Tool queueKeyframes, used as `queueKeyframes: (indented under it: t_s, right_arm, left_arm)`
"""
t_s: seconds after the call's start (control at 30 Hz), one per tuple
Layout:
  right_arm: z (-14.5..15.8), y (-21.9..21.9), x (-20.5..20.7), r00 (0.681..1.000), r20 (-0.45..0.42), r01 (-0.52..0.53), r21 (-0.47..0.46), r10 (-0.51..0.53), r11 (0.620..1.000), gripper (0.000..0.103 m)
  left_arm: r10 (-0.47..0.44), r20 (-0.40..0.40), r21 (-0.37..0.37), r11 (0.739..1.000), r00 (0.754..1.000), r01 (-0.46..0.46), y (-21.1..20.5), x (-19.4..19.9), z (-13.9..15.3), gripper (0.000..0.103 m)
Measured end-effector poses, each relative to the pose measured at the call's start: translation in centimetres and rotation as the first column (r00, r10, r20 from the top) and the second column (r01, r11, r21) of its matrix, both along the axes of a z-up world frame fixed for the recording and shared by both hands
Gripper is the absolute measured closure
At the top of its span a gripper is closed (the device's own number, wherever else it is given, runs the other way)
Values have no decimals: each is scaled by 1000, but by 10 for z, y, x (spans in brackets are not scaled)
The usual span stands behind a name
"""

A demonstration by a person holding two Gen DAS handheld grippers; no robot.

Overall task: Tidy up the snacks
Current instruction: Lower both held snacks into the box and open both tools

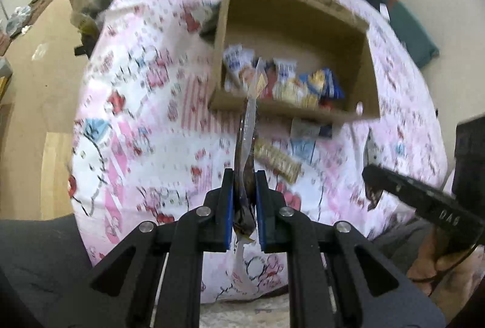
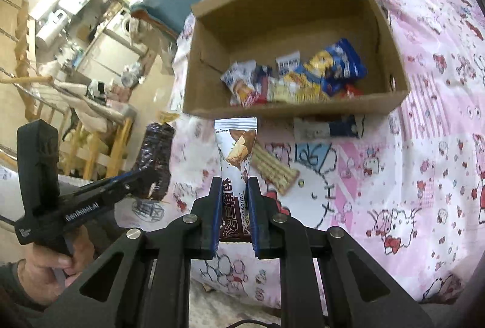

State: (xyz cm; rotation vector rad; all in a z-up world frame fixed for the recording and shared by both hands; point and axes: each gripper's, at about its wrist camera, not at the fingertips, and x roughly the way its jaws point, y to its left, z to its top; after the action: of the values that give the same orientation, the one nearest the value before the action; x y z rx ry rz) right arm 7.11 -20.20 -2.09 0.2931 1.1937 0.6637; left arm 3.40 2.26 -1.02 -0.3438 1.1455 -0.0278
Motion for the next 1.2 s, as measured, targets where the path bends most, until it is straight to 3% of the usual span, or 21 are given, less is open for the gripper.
queueKeyframes:
  t_s: [0.2,0.4,0.77,1.1,1.2]
  right_arm:
    - [16,-11,24,995,50,80,33,-82,996,86]
    - [18,-33,61,980,81,178,48,-182,983,86]
    - [18,-46,114,959,107,261,32,-263,965,86]
    - [-15,-45,139,955,49,293,-21,-292,956,86]
    - [-24,-38,138,966,37,259,-62,-257,964,86]
  left_arm:
    - [18,83,38,999,996,-22,5,38,33,93]
    - [2,128,75,997,992,-12,-1,80,43,93]
    - [-50,119,130,991,992,34,-20,141,24,93]
    - [-92,119,129,989,989,76,-31,169,-3,93]
    - [-99,121,129,988,988,83,-31,169,-10,93]
